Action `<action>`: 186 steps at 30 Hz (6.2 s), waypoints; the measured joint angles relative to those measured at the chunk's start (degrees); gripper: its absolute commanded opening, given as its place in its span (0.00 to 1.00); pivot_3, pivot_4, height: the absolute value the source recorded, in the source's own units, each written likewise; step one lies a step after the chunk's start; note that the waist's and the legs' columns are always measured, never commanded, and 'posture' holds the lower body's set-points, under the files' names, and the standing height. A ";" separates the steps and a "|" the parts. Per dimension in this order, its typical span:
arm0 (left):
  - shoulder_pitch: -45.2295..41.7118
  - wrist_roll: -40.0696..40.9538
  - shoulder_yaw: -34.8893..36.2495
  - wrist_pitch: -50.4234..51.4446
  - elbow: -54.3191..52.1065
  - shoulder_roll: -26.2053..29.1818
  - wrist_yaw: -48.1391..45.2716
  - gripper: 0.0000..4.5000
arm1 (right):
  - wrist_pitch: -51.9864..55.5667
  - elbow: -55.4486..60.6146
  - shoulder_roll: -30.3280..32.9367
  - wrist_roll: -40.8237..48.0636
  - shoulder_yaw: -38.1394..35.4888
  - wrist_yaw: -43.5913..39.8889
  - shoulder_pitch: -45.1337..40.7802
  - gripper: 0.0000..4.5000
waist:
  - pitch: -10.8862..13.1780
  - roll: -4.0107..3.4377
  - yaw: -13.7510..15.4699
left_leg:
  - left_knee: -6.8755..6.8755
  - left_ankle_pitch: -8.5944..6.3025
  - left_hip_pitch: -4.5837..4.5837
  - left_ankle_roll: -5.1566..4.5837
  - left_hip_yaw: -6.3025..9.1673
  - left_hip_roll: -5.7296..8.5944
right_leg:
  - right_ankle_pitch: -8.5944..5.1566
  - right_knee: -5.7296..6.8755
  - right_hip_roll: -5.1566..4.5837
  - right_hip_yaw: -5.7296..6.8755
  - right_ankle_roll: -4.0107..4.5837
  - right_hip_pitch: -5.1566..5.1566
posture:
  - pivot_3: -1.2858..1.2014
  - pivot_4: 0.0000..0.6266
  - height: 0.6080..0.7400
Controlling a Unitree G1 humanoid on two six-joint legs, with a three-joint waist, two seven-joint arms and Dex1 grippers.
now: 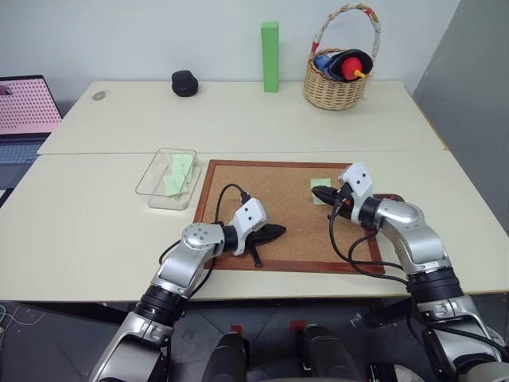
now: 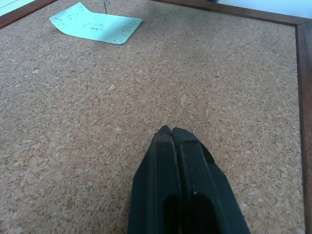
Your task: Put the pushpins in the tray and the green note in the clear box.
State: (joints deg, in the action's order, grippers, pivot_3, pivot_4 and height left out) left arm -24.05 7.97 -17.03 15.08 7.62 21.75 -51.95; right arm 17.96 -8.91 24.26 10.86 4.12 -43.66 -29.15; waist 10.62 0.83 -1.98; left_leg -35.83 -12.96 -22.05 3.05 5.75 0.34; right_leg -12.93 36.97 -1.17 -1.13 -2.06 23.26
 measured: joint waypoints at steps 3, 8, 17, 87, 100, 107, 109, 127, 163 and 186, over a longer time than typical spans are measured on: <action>0.03 0.01 0.07 -0.09 0.03 -0.08 0.02 0.00 | 0.60 0.62 0.47 0.11 -0.55 -0.13 0.00 0.01 | 0.00 0.00 0.00 | 0.01 0.00 0.00 0.00 0.00 0.00 | 0.00 0.00 0.00 0.00 0.00 0.00 | 0.52 0.24 1.00; 0.29 0.30 0.82 -0.12 0.02 -0.58 0.14 0.00 | 1.63 2.38 1.78 1.22 -0.80 -0.54 0.02 0.01 | 0.00 0.00 0.08 | 0.00 0.00 -0.03 0.00 0.01 0.01 | 0.00 -0.01 -0.01 0.00 0.00 0.00 | 0.52 0.24 1.00; 0.90 0.73 1.25 0.10 -0.49 -0.59 0.06 0.00 | 7.48 8.45 8.64 4.38 -6.42 -1.19 5.34 0.01 | 0.02 0.02 0.12 | 0.02 0.00 -0.09 0.00 0.03 0.01 | -0.02 -0.05 -0.02 0.02 0.02 0.03 | 0.52 0.24 1.00; 7.13 10.10 13.75 14.29 -20.61 8.93 3.33 0.00 | -20.27 -51.84 -2.53 -5.28 -2.13 -5.13 -22.42 0.62 | 0.23 0.07 -1.33 | 0.04 0.00 -0.03 0.00 -0.07 0.00 | 0.00 0.04 0.01 -0.09 0.02 0.07 | 0.52 0.24 1.00; 7.14 10.06 14.03 13.32 -20.31 9.28 3.87 0.00 | -21.15 -53.73 -2.83 -5.64 -2.26 -8.81 -23.47 0.07 | 0.24 0.07 -1.32 | 0.06 0.00 -0.03 0.00 -0.07 0.00 | 0.00 0.04 0.00 -0.10 0.03 0.07 | 0.52 0.24 1.00; 5.65 9.86 14.00 12.37 -17.40 9.02 3.99 0.11 | -21.20 -47.34 -1.16 -5.38 -2.27 -12.70 -21.97 0.00 | 0.24 0.06 -1.24 | 0.06 0.00 -0.04 0.00 -0.06 0.00 | 0.00 0.03 0.00 -0.08 0.02 0.07 | 0.52 0.24 1.00; 5.21 9.83 14.01 11.90 -16.46 8.47 4.37 0.20 | -20.98 -44.73 -0.82 -5.08 -2.27 -13.74 -21.04 0.00 | 0.24 0.06 -1.21 | 0.06 0.00 -0.04 0.00 -0.06 0.01 | 0.00 0.03 0.00 -0.09 0.02 0.07 | 0.52 0.24 1.00; -4.40 11.70 13.63 8.42 -2.59 -3.24 5.90 0.87 | -8.86 -15.96 2.50 -0.32 -2.74 -16.19 -12.67 0.00 | 0.25 0.06 -0.80 | 0.01 0.00 -0.08 0.01 -0.06 0.04 | 0.02 0.02 -0.02 -0.07 0.00 0.07 | 0.52 0.24 1.00; -19.62 12.15 15.06 5.99 25.52 -14.18 -5.28 0.18 | 1.56 -2.39 3.43 4.41 -2.28 -16.00 -10.72 0.00 | 0.25 0.06 -0.56 | -0.07 0.01 -0.40 0.02 0.13 0.06 | 0.02 0.01 -0.02 0.11 -0.02 0.24 | 0.52 0.24 1.00; -13.48 12.30 16.14 7.99 13.85 -10.95 -0.96 0.00 | 6.16 0.91 4.71 6.89 -2.38 -16.20 -10.49 0.44 | 0.25 0.06 -0.76 | -0.08 0.01 -0.38 0.02 0.14 0.04 | 0.02 0.05 -0.02 0.10 -0.01 0.25 | 0.52 0.24 1.00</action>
State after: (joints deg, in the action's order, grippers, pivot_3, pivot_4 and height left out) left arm -37.53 20.27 -0.90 23.07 21.47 10.81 -52.91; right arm 24.12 -8.00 28.97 17.75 1.74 -59.86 -39.64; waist 10.87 0.89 -2.74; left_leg -35.91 -12.94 -22.44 3.07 5.89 0.38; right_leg -12.91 37.02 -1.19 -1.03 -2.07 23.50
